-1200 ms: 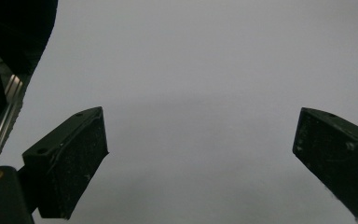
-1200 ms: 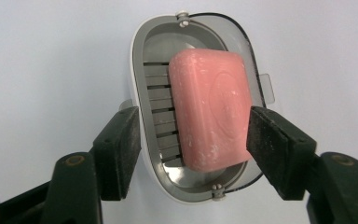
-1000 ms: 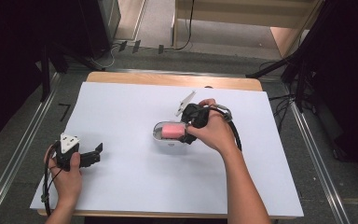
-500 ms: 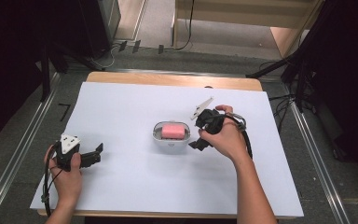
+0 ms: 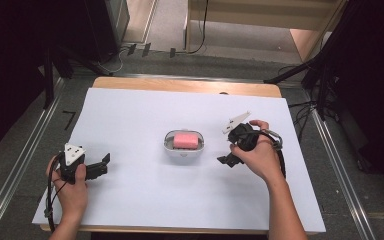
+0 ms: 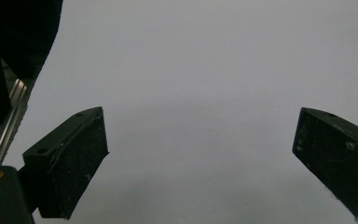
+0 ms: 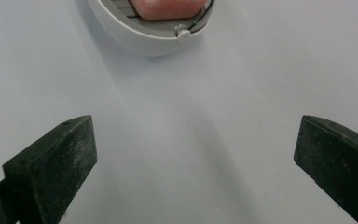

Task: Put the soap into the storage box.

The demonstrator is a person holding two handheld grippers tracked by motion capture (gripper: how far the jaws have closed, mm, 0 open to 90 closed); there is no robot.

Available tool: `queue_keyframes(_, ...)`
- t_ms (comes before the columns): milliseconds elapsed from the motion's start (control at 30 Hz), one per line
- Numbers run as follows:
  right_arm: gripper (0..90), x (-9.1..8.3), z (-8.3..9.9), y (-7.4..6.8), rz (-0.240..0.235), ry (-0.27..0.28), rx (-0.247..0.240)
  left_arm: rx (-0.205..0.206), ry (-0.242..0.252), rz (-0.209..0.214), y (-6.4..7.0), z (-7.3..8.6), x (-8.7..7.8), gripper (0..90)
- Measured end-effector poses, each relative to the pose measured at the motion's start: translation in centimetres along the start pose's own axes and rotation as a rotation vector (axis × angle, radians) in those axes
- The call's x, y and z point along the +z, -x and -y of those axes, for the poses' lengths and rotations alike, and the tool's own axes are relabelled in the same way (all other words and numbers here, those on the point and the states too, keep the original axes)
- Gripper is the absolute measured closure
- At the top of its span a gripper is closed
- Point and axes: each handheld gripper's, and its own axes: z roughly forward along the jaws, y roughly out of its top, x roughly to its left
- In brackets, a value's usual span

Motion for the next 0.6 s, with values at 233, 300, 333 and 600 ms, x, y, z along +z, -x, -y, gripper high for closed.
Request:
queue_keyframes(233, 0.0, -0.6, 2.5, 0.3, 0.020, 0.020, 0.037, -0.004, -0.003, -0.002, 0.0, 0.0, 0.0, 3.6)
queue_keyframes(300, 0.0, -0.7, 3.2, 0.4, 0.024, 0.021, 0.046, -0.004, 0.000, -0.003, 0.0, 0.0, 0.1, 3.6)
queue_keyframes(333, 0.0, -0.8, 3.5, 0.4, 0.022, 0.022, 0.054, -0.004, 0.000, -0.003, 0.0, 0.0, 0.1, 3.6)
queue_keyframes(600, 0.0, -1.0, 5.9, 0.7, 0.035, 0.046, 0.089, -0.003, 0.001, -0.003, 0.0, 0.0, 0.1, 3.6)
